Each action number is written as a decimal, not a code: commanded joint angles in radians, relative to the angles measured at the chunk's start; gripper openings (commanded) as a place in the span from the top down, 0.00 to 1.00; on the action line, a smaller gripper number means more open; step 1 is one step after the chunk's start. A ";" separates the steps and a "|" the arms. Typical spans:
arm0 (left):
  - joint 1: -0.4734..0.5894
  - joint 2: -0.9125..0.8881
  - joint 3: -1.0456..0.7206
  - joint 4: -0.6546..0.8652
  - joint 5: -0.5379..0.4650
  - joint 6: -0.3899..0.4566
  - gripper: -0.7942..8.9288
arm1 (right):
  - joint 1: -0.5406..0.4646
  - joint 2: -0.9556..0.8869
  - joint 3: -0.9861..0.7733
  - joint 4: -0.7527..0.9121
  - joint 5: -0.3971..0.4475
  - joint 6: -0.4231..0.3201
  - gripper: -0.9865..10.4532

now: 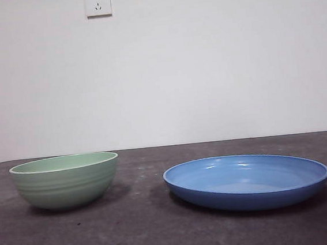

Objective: Place the green bowl on the blue plate

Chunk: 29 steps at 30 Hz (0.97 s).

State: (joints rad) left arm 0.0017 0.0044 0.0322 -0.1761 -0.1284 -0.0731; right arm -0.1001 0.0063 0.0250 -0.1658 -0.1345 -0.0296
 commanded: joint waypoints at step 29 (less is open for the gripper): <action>-0.034 0.346 0.491 -0.147 0.292 -0.230 0.90 | 0.001 0.193 0.396 -0.122 -0.223 0.459 0.90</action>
State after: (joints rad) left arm -0.0303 0.3382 0.4923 -0.3264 0.1467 -0.2981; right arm -0.1001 0.1917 0.3977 -0.2970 -0.3519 0.4232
